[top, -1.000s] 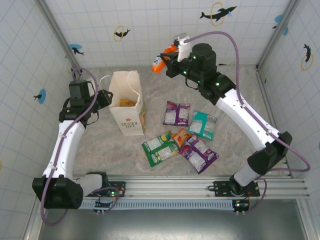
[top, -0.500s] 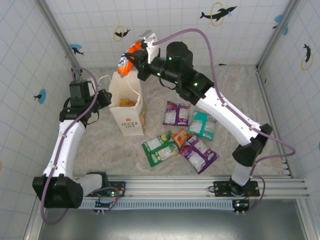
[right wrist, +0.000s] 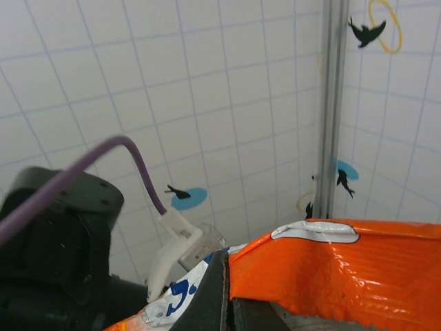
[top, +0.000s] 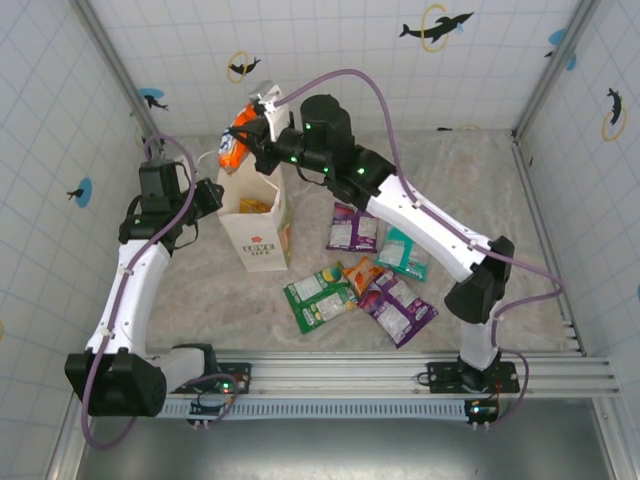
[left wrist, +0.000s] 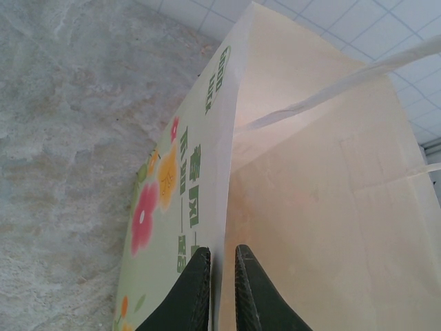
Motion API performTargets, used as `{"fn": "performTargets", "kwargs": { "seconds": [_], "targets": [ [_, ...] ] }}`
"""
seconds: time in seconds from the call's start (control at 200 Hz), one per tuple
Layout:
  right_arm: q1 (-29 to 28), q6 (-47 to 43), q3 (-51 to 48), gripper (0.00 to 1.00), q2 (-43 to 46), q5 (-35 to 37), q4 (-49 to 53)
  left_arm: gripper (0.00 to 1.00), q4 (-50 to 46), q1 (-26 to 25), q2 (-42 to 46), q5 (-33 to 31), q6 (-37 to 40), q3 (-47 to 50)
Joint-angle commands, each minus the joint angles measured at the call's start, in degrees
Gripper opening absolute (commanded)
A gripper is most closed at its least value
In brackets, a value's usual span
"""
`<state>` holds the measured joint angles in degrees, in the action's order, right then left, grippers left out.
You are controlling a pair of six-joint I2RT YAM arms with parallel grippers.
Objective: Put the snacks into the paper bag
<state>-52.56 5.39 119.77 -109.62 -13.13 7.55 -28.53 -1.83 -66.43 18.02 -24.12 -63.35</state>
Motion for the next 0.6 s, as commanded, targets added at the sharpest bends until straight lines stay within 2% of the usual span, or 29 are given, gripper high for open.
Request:
{"fn": "performTargets", "kwargs": {
  "seconds": [0.0,0.595],
  "targets": [
    [0.31,-0.81,2.37,0.0,-0.39,-0.58,0.52,0.15,0.93,-0.26,0.08,0.7,-0.31,0.69],
    [2.54,0.63,2.34,0.0,-2.62,-6.42,6.36,0.14,1.08,-0.27,0.08,1.01,-0.66,0.95]
  ]
}}
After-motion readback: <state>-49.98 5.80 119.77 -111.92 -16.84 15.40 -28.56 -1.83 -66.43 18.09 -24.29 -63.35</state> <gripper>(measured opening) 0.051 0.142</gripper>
